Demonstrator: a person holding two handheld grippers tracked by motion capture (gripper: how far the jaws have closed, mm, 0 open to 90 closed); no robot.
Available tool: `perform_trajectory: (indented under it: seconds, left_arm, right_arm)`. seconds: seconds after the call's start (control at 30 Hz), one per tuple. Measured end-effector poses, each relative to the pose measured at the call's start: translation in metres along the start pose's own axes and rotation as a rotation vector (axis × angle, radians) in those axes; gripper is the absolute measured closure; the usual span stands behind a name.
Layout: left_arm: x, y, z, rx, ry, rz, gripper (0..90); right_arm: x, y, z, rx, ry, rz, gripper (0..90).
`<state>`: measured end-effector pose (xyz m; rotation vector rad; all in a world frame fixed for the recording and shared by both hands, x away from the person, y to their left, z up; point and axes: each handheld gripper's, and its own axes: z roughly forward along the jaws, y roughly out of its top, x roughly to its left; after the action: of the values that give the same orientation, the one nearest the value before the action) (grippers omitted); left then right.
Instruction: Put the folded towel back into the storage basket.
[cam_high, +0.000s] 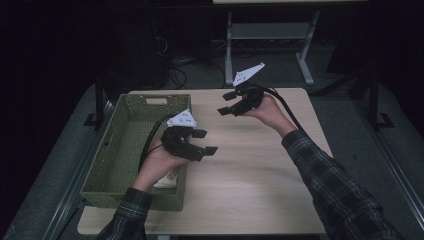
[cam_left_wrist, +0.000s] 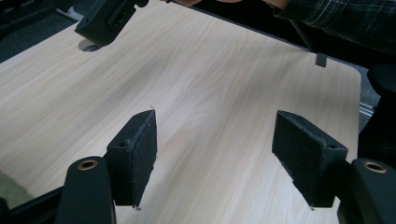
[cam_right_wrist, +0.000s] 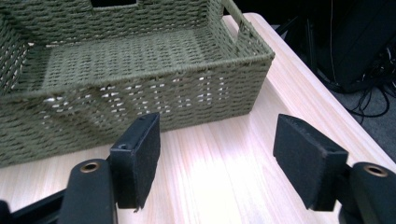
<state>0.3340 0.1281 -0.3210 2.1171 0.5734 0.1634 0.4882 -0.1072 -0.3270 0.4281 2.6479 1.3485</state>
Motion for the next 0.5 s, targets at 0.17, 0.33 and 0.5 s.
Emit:
perform_trajectory:
  seconds: [0.17, 0.33, 0.5]
  left_arm:
    - [-0.004, 0.0, 0.012, 0.01, -0.006, 0.013, 30.3]
    - [-0.01, 0.0, 0.024, 0.006, -0.018, 0.016, 29.9]
    - [-0.019, -0.001, 0.037, 0.003, -0.021, 0.026, 29.4]
  right_arm:
    - [0.003, -0.009, -0.006, -0.011, -0.003, -0.004, 29.3]
    - [0.006, -0.016, -0.012, -0.012, -0.005, -0.005, 28.0]
    - [0.008, -0.026, -0.017, -0.013, -0.008, 0.001, 27.1]
